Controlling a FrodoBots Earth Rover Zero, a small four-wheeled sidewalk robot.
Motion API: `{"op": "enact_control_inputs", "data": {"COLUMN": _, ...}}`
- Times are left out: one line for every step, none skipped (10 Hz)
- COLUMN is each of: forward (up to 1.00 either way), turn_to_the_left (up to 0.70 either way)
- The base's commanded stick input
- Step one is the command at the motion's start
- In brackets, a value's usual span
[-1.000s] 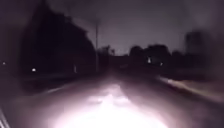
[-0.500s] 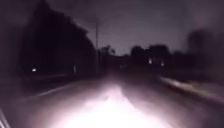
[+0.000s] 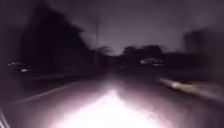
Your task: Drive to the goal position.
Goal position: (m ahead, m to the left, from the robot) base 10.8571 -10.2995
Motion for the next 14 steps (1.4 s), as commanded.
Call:
{"op": "enact_control_inputs", "data": {"forward": 0.7, "turn_to_the_left": 0.0}}
{"op": "enact_control_inputs", "data": {"forward": 0.7, "turn_to_the_left": 0.0}}
{"op": "enact_control_inputs", "data": {"forward": 0.7, "turn_to_the_left": 0.0}}
{"op": "enact_control_inputs", "data": {"forward": 0.7, "turn_to_the_left": 0.0}}
{"op": "enact_control_inputs", "data": {"forward": 0.7, "turn_to_the_left": 0.0}}
{"op": "enact_control_inputs", "data": {"forward": 0.7, "turn_to_the_left": 0.0}}
{"op": "enact_control_inputs", "data": {"forward": 0.7, "turn_to_the_left": 0.0}}
{"op": "enact_control_inputs", "data": {"forward": 0.7, "turn_to_the_left": 0.0}}
{"op": "enact_control_inputs", "data": {"forward": 0.7, "turn_to_the_left": 0.0}}
{"op": "enact_control_inputs", "data": {"forward": 0.7, "turn_to_the_left": 0.0}}
{"op": "enact_control_inputs", "data": {"forward": 0.7, "turn_to_the_left": 0.0}}
{"op": "enact_control_inputs", "data": {"forward": 0.7, "turn_to_the_left": 0.0}}
{"op": "enact_control_inputs", "data": {"forward": 0.7, "turn_to_the_left": 0.0}}
{"op": "enact_control_inputs", "data": {"forward": 0.7, "turn_to_the_left": 0.0}}
